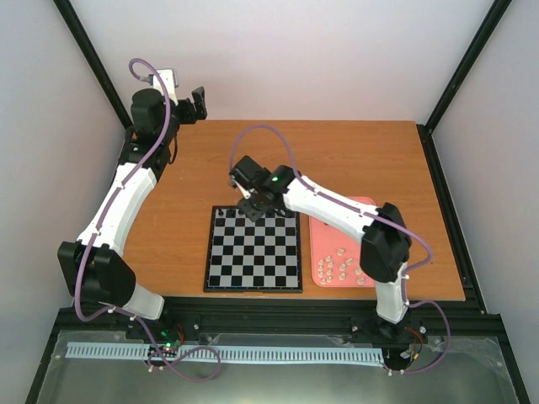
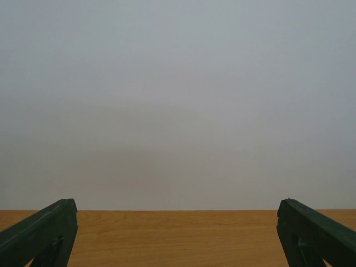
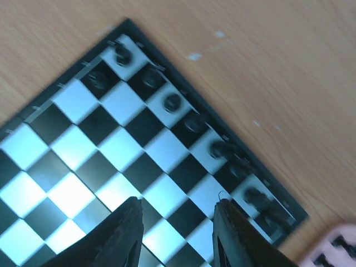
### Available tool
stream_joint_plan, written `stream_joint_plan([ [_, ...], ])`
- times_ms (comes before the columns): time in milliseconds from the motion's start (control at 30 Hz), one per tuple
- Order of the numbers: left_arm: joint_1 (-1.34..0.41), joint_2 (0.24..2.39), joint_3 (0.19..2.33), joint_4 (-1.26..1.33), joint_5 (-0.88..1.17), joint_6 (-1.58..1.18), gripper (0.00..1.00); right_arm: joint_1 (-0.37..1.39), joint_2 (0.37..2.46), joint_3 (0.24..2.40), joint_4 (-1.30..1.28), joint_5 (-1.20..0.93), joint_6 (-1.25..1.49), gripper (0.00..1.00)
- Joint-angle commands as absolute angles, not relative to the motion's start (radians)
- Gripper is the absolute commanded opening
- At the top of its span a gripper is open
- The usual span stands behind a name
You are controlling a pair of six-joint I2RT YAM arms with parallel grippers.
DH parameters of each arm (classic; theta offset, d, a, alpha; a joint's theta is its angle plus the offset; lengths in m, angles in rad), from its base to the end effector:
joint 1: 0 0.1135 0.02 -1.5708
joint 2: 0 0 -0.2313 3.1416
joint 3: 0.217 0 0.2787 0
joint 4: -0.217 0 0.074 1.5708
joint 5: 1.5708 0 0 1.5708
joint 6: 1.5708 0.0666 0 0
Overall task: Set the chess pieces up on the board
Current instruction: Place the chess piece on the chessboard, then pick up the chess piece from the storage box.
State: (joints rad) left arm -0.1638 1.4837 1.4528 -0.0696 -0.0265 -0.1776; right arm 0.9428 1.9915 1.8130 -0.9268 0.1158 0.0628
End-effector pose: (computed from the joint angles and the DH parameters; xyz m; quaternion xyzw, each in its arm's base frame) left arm 0.4084 -0.0657 0.3814 -0.0140 0.7416 -0.1042 0.6626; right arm 0.2741 0.3644 0.2101 -0.4017 0.8846 0.0616 0.2289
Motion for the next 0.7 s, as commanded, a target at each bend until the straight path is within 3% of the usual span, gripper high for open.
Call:
stream_joint_plan([
  [0, -0.166, 1.494, 1.465, -0.051, -0.024, -0.160, 1.00, 0.875, 1.871, 1.658, -0.877, 0.229, 0.137, 0.43],
  [300, -0.166, 1.507, 1.472, -0.049, -0.001, -0.164, 1.00, 0.658, 1.685, 1.324, -0.770, 0.255, 0.233, 0.52],
  [667, -0.166, 1.521, 1.478, -0.048, 0.014, -0.169, 1.00, 0.573, 1.746, 1.250, -0.755, 0.273, 0.265, 0.46],
])
